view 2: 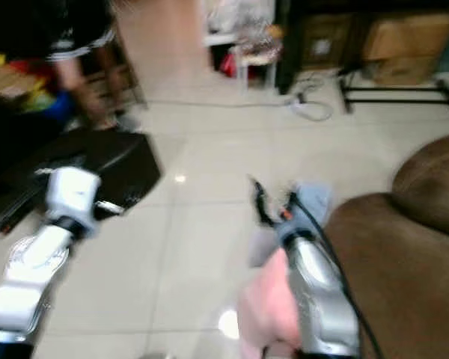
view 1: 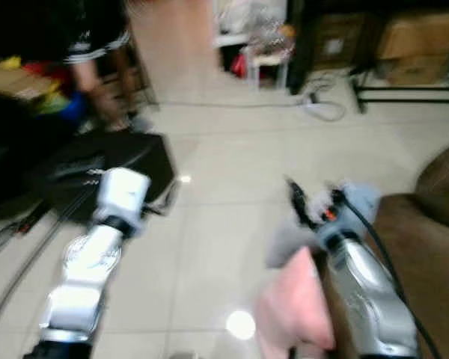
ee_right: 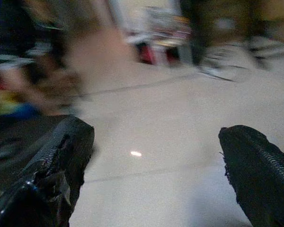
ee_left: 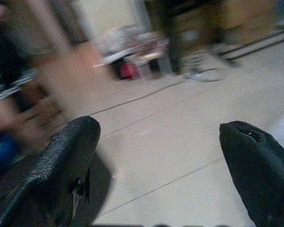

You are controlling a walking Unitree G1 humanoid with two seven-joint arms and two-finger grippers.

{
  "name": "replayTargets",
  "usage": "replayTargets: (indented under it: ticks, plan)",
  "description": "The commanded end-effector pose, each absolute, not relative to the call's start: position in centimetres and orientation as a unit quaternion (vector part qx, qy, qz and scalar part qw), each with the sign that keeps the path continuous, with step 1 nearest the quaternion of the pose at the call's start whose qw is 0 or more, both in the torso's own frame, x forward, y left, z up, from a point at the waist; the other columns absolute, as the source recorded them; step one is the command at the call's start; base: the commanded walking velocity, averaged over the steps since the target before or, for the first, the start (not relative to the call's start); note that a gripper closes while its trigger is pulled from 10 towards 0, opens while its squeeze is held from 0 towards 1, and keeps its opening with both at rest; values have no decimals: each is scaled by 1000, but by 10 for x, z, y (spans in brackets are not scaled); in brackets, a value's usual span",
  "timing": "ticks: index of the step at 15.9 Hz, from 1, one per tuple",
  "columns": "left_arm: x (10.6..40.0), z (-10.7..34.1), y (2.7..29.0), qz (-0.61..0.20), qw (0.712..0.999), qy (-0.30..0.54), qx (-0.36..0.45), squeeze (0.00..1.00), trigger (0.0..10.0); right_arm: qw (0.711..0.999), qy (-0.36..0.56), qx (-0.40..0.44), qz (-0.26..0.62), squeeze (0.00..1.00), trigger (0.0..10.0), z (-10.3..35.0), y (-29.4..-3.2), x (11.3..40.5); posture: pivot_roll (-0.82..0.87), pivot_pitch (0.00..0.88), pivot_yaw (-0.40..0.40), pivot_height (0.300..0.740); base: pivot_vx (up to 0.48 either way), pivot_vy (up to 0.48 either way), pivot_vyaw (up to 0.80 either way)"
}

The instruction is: Move the pillow to the sofa from floor

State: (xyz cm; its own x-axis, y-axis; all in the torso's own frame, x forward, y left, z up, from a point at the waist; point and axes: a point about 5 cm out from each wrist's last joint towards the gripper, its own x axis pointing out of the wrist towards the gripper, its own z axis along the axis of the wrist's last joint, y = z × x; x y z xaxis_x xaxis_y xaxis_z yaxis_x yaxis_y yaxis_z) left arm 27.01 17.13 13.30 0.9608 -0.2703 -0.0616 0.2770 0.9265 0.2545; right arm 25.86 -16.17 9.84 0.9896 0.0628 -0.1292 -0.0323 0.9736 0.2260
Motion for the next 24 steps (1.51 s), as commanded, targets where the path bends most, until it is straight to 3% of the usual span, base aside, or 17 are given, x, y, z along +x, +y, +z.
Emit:
replayTargets:
  ticks: [1, 14, 24]
  plan:
    - [269, 133, 177, -136, 981, 16, 140, 0, 10000, 991, 67, 116, 24, 0, 10000, 99, -159, 258, -205, 0, 103, 740, 0, 0, 0]
    - [274, 130, 173, -146, 978, 17, 146, 0, 10000, 993, 84, 87, 3, 0, 10000, 89, -166, 254, -216, 0, 113, 740, 0, 0, 0]
    - [276, 129, 177, -133, 980, 16, 149, 0, 10000, 993, 81, 87, -20, 0, 10000, 88, -175, 250, -219, 0, 114, 740, 0, 0, -775]
